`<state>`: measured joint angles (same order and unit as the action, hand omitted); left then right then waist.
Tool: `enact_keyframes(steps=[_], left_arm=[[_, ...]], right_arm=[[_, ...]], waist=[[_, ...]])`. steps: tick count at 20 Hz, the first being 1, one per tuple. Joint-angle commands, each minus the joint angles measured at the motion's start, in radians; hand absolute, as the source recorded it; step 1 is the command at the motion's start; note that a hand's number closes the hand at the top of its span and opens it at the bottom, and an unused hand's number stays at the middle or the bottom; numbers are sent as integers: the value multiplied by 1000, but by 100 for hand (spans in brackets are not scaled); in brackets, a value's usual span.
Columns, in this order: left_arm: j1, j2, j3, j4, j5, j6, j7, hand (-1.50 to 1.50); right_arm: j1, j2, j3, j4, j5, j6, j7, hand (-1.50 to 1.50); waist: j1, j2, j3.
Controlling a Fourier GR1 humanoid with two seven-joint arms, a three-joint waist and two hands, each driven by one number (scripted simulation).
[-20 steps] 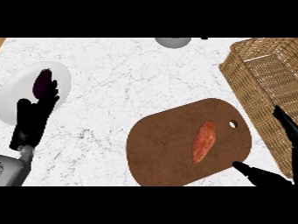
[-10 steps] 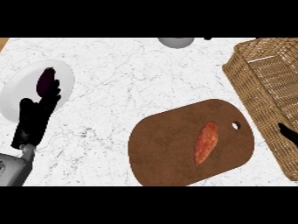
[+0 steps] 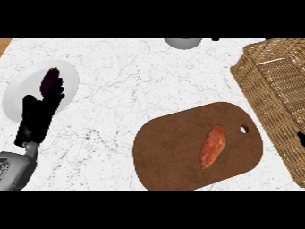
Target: Pick the sweet potato from the cutting board and place it in the basket
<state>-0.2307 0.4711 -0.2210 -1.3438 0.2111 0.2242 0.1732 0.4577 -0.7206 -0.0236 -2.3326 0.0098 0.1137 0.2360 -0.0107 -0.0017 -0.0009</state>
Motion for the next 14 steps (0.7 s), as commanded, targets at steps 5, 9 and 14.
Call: enact_keyframes(steps=[5, 9, 14], left_arm=[[13, -58, 15, -8, -81, -15, 17, 0], [22, -64, 65, 7, -79, -77, -16, 0], [-50, -96, 84, 31, -111, -67, 51, 0]], right_arm=[[-31, 166, 42, 72, 204, -13, -23, -150], [-93, 222, 25, 170, 230, 11, -54, -150], [-205, 314, 125, 333, 313, -5, -74, -150]], waist=[[4, 1, 1], [8, 1, 1], [10, 3, 1]])
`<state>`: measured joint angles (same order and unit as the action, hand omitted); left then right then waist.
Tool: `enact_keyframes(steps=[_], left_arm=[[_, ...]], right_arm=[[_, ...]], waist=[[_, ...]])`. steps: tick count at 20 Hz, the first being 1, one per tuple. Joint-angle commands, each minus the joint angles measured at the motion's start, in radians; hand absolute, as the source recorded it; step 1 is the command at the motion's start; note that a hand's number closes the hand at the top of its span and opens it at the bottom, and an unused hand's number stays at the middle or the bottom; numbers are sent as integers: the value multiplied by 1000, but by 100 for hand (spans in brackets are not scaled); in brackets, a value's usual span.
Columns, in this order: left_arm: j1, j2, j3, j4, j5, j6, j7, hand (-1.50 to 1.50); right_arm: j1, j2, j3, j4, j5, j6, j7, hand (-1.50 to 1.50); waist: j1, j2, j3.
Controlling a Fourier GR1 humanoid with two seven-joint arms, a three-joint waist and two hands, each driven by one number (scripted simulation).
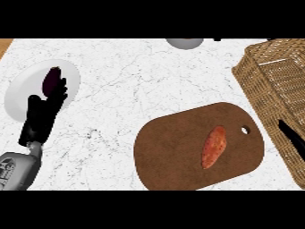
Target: Pick the sweet potato from the cutting board and place it in the basket
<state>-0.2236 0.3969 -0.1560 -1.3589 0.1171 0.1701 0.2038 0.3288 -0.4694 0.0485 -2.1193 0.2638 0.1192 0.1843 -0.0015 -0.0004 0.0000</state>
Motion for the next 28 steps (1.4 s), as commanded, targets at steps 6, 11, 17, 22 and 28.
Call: enact_keyframes(steps=[6, 11, 17, 22, 28], left_arm=[[-5, -71, 69, 77, -74, -49, -59, 0], [-10, -89, 64, 10, -113, -41, 24, 0], [-5, -45, 152, 21, -96, -133, 2, 0], [-36, -124, 144, -6, -143, -104, 49, 0], [-43, -170, 135, -39, -198, -70, 110, 0]], right_arm=[[-30, 115, 33, 61, 114, 40, -46, -150], [-142, 193, 88, 271, 243, -43, -117, -150], [-213, 238, 77, 311, 243, -15, -83, -150], [-183, 303, 132, 349, 325, -59, -108, -150], [-249, 331, 131, 321, 321, 10, 18, -150]], waist=[[-3, 0, 0], [1, 0, 0], [2, 0, 0], [-1, 0, 0], [-1, 0, 0]])
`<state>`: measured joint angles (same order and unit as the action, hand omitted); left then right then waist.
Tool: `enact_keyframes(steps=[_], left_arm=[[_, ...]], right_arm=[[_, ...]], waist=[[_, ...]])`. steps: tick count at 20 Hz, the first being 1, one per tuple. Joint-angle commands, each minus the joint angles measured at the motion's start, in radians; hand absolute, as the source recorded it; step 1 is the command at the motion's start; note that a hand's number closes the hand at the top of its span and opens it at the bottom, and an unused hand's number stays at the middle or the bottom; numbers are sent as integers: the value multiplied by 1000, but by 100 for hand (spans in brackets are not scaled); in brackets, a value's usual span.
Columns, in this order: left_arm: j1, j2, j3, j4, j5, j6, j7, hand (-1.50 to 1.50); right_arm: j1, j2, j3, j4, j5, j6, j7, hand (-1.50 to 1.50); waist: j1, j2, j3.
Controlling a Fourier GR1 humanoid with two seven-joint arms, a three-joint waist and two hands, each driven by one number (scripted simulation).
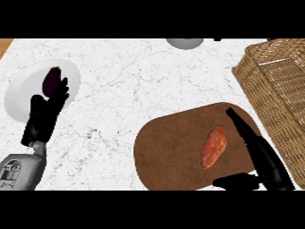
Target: Pick the sweet potato from the cutting board and place it in the basket
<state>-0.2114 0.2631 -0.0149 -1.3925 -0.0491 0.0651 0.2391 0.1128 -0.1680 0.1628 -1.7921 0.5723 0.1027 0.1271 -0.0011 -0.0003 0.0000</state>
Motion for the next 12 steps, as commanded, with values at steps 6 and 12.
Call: enact_keyframes(steps=[6, 12], left_arm=[[-17, -37, 48, 76, -23, -26, -74, 0], [24, -41, 51, -65, -50, -46, 42, 0]], right_arm=[[-89, 71, 27, 46, 29, 34, 82, -150], [-88, 58, -34, 130, 17, 21, -2, -150]], waist=[[-1, 1, 0], [2, 0, 0]])
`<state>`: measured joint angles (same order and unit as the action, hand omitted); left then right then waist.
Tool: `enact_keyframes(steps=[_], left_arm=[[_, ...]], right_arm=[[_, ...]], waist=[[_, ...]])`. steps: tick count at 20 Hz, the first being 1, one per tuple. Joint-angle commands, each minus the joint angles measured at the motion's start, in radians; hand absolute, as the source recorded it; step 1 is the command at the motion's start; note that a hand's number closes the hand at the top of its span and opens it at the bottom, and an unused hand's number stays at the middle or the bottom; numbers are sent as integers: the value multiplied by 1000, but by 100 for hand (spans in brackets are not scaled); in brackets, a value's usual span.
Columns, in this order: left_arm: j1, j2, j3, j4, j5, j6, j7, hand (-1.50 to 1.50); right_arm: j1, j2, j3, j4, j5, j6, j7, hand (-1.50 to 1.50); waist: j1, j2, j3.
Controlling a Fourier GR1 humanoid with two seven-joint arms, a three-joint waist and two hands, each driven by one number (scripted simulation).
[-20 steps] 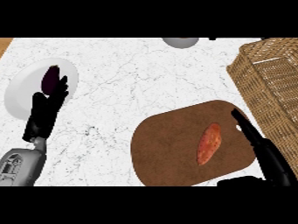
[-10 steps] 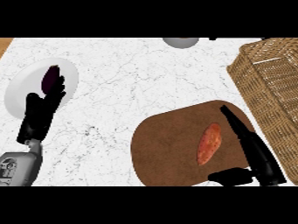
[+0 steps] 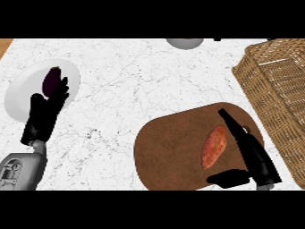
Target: Pick the sweet potato from the cutting board and place it in the basket
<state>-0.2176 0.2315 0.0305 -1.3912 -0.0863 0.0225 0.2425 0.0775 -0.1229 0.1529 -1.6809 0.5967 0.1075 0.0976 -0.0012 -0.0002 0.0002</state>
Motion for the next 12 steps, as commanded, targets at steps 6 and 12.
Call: enact_keyframes(steps=[6, 12], left_arm=[[54, 4, 37, -34, 1, -53, -29, 0], [-62, -14, 60, 77, -11, -34, -21, 0]], right_arm=[[-41, 9, 8, 130, 54, -25, -71, 150], [-54, 10, 61, 60, 193, -107, -58, 150]], waist=[[3, 0, 0], [-4, 1, 0]])
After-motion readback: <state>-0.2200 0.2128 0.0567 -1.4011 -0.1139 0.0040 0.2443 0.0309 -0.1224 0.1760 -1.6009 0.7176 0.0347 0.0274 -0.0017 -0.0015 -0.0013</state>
